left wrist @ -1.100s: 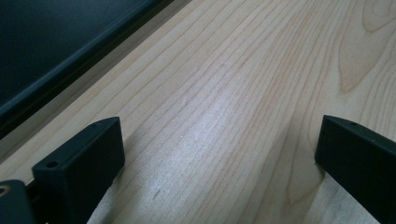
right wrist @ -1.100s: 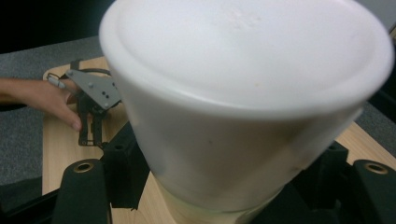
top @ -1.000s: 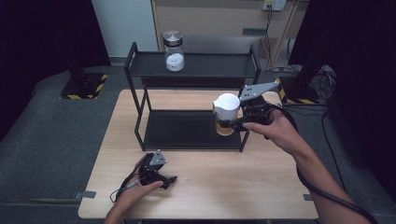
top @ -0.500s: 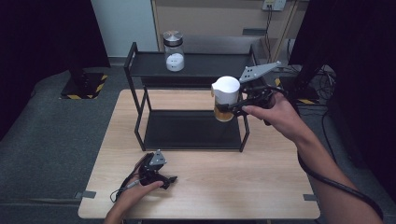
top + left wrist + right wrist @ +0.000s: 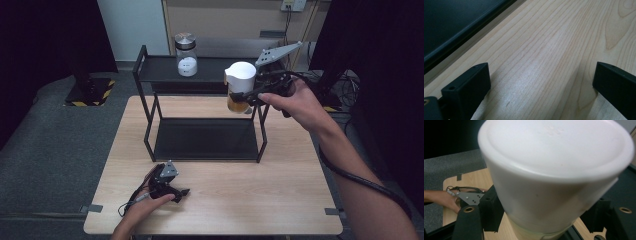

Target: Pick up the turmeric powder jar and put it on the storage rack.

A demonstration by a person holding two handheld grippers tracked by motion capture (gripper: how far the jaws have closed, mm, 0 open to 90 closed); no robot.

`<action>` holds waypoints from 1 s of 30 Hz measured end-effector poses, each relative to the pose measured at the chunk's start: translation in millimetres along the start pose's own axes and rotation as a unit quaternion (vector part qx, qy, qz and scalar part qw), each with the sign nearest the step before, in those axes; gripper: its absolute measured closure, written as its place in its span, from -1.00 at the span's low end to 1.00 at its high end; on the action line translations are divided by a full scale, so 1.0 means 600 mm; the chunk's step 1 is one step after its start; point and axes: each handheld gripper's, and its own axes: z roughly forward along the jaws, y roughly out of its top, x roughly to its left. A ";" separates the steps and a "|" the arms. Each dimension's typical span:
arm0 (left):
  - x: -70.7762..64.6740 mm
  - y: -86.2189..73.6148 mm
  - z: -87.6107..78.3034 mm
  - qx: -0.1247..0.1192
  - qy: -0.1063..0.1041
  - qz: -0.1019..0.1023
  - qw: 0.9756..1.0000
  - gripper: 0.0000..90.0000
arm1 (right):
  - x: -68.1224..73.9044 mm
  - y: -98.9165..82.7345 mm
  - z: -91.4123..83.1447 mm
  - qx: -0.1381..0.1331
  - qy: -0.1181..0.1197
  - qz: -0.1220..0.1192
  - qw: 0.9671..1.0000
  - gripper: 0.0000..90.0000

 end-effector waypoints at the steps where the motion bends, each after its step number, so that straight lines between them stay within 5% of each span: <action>1: 0.000 0.000 0.000 -0.001 0.000 -0.001 1.000 -1.00 | -0.002 0.002 0.000 0.000 0.001 -0.001 1.000 -0.30; 17: 0.000 0.001 0.000 0.001 0.000 0.001 1.000 -1.00 | -0.047 0.055 -0.002 -0.022 -0.013 0.007 1.000 -0.30; 30: 0.000 0.000 0.000 0.001 0.000 0.000 1.000 -1.00 | -0.085 0.084 0.033 -0.014 -0.037 0.032 0.999 -0.30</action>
